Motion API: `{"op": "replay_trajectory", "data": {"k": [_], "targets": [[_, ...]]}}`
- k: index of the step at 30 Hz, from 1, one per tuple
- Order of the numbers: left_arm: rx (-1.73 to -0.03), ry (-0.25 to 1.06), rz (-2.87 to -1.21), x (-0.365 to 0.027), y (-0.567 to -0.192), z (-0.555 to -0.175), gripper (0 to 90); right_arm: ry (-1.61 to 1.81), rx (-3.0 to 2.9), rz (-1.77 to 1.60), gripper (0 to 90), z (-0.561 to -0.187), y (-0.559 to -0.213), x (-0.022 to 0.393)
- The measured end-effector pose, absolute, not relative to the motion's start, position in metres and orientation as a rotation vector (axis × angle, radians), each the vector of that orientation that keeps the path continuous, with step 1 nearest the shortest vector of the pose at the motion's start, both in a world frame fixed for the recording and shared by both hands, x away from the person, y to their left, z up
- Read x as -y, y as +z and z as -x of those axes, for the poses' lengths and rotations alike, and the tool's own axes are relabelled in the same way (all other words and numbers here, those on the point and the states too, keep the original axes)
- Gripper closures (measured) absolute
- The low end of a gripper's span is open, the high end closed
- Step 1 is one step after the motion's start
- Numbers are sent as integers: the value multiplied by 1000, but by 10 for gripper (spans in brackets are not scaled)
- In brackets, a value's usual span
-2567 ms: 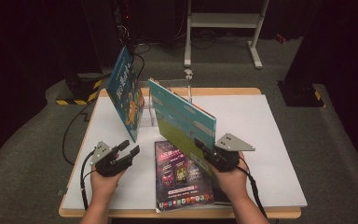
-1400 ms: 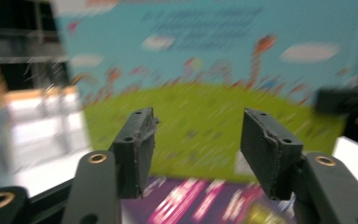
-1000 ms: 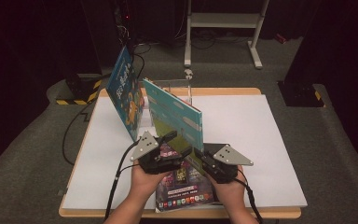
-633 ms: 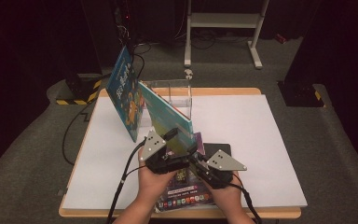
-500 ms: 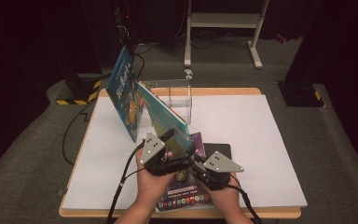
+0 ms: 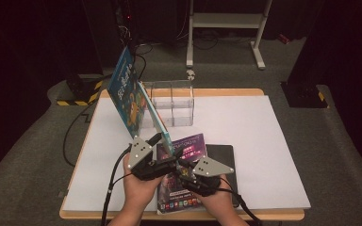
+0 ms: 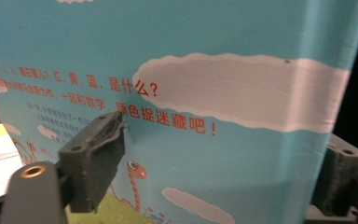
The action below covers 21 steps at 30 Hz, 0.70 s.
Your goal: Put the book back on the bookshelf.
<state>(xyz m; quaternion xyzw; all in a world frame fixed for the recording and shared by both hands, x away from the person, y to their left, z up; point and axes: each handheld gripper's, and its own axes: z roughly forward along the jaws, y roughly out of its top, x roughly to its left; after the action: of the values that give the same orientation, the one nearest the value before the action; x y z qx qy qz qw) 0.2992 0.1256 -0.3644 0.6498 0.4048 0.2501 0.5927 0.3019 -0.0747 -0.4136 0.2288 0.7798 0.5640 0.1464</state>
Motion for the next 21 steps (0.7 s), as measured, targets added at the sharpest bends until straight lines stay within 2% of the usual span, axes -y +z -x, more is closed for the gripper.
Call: {"op": "replay_trajectory", "data": {"k": [6,12,21], "targets": [[-912,587,-1518,-136,-358,-296,330,1689,-2248,-629,565,-296,-410,97],[-894,596,-1523,-152,-352,-293,446,1755,-2207,-757,566,-311,-410,124],[-935,659,-1507,-184,-344,-286,612,1725,-2205,-817,567,-320,-417,129]]}}
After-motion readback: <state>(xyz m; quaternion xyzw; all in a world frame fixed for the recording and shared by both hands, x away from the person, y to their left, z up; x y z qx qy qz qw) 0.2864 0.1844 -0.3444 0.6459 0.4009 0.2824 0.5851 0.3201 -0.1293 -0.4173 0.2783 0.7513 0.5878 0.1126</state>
